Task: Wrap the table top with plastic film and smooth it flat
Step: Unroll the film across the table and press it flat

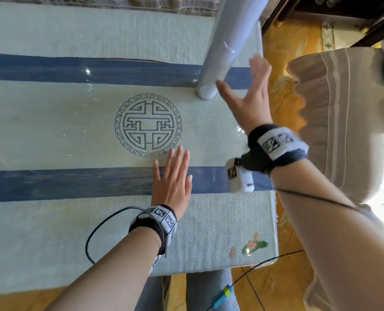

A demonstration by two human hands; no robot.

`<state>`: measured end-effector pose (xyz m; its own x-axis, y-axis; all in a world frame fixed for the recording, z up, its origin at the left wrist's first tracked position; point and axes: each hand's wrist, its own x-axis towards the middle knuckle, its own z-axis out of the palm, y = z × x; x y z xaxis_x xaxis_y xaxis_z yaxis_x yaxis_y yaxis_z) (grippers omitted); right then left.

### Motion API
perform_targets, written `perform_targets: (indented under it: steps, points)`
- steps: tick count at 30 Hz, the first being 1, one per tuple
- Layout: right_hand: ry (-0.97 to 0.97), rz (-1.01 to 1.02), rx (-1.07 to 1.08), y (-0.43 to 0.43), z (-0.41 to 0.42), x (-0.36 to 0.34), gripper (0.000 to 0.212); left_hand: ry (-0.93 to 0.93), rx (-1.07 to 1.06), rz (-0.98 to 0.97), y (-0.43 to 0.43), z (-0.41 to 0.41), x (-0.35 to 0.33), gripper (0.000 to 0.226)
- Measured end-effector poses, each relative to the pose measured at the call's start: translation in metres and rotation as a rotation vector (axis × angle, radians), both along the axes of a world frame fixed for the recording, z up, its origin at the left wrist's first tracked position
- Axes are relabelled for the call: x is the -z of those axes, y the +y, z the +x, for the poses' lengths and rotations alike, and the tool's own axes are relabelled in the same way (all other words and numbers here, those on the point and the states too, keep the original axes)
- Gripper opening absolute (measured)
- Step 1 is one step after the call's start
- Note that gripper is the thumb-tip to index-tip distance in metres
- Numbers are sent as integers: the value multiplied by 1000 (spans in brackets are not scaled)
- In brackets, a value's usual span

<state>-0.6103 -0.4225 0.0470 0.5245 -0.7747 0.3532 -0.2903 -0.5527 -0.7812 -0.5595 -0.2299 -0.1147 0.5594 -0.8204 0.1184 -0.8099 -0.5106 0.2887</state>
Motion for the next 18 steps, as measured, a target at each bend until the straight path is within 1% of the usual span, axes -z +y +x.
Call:
perform_targets:
  steps: [2, 3, 5, 7, 9, 11, 13, 15, 18]
  points:
    - [-76, -94, 156, 25, -7, -7, 64, -73, -53, -81, -1, 19, -46, 59]
    - [-57, -138, 185, 40, -8, -8, 59, -113, -65, -110, -4, 26, -68, 59]
    - [93, -278, 106, 64, -3, -22, 57, -171, -87, -187, -17, 37, -122, 58]
    - [264, -490, 1, 75, 8, -44, 57, -204, -119, -272, -29, 46, -177, 57]
    - [360, -677, 4, 77, 20, -77, 55, -245, -138, -357, -33, 55, -228, 57]
    - [367, -804, 73, 76, 30, -127, 55, -319, -127, -427, -31, 68, -278, 57]
    - [369, -891, 99, 70, 35, -175, 55, -389, -108, -479, -24, 84, -323, 56]
    - [377, -961, 139, 61, 29, -213, 55, -434, -137, -514, -7, 105, -357, 56]
    - [404, -951, 231, 41, -2, -246, 58, -402, -233, -559, 27, 147, -377, 56]
